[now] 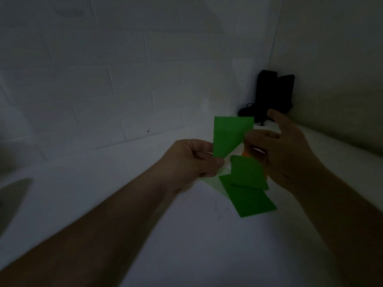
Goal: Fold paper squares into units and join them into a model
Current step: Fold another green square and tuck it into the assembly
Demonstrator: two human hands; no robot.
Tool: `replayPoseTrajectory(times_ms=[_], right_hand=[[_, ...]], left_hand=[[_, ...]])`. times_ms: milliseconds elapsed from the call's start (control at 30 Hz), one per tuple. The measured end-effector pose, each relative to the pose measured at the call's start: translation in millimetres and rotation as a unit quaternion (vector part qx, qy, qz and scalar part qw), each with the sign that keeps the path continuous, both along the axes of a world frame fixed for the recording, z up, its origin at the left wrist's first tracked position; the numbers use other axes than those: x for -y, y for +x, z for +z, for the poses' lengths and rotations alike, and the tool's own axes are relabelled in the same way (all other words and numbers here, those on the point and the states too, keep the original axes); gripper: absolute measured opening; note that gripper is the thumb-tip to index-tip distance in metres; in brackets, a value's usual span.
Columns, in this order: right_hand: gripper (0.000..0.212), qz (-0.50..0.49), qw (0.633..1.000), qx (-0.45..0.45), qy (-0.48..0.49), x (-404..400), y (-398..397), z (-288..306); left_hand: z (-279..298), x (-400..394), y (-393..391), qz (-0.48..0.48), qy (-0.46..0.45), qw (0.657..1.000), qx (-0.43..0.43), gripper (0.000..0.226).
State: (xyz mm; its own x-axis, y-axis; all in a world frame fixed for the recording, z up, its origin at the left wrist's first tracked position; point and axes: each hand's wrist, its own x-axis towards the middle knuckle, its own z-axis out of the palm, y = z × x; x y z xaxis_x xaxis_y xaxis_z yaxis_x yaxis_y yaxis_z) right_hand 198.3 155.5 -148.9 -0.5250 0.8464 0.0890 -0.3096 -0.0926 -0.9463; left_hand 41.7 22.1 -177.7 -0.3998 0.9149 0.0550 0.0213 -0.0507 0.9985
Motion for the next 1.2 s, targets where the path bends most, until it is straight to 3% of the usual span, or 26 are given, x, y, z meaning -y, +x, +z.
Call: replayPoseTrajectory(times_ms=[133,267,367,667,833,1000,1200], right_hand=[[0.074,0.034,0.998,0.031,0.039,4,-1,-3],[0.037,0.037,0.992,0.073,0.099,7,-1,-4],[0.023,0.02,0.989,0.085,0.118,11,-1,-3],[0.015,0.052,0.982,0.076,0.167,11,-1,-3],[0.016,0.059,0.981,0.075,0.171,15,-2,-3],[0.017,0.07,0.982,0.055,0.168,14,-1,-3],[0.022,0.08,0.977,0.075,0.18,17,-1,-4]], left_hand=[[0,1,1,-0.008,0.016,1.0,0.015,0.025],[7,0,-2,0.115,0.055,0.99,-0.053,0.008],[6,1,-3,0.148,0.089,0.983,-0.066,0.009],[4,4,2,0.189,0.11,0.958,-0.187,0.009],[7,5,3,0.192,0.112,0.961,-0.164,0.014],[12,7,6,0.141,0.094,0.979,-0.111,0.041],[11,5,8,0.131,0.119,0.98,-0.092,0.023]])
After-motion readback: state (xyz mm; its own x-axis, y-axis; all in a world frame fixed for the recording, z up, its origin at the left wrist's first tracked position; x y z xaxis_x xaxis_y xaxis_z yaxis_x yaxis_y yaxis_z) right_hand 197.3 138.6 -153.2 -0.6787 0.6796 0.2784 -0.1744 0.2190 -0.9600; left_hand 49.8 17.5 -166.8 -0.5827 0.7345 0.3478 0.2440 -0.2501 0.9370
